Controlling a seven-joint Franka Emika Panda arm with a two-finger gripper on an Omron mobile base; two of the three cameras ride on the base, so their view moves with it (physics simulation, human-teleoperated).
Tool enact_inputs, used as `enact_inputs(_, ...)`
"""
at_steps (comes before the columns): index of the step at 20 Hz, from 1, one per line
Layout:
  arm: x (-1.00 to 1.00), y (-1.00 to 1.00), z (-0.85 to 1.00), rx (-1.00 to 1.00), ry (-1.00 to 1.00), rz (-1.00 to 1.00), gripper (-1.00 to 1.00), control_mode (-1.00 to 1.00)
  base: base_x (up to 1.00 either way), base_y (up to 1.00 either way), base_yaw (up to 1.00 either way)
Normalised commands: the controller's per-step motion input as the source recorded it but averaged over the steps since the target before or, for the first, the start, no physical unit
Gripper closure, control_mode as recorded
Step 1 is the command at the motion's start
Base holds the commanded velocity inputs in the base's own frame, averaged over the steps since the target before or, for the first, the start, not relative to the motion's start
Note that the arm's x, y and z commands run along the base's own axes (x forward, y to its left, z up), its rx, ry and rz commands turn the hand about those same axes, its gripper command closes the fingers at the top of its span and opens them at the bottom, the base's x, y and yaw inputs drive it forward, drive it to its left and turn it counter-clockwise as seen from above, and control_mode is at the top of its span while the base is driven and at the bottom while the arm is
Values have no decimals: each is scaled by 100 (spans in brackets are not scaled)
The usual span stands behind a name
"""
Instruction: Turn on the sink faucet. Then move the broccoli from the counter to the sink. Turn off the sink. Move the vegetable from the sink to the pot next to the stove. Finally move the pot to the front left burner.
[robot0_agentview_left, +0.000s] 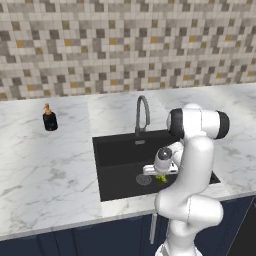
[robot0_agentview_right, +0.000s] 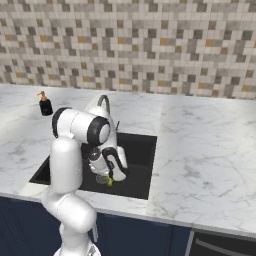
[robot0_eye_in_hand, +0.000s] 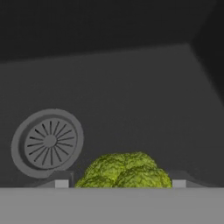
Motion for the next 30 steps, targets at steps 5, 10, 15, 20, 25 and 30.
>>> enact_inputs(5, -5, -16, 82, 0, 0, -10, 100, -100, 0, 0, 0)
enact_inputs(10, 0, -18, 95, 0, 0, -9, 100, -100, 0, 0, 0)
enact_inputs(15, 0, -17, 100, 0, 0, -7, 100, -100, 0, 0, 0)
enact_inputs(20, 4, -16, 100, 0, 0, -6, 100, -100, 0, 0, 0)
enact_inputs(25, 4, -12, 100, 0, 2, -5, 100, -100, 0, 0, 0)
enact_inputs(30, 2, -8, 100, 0, 5, -4, 100, -100, 0, 0, 0)
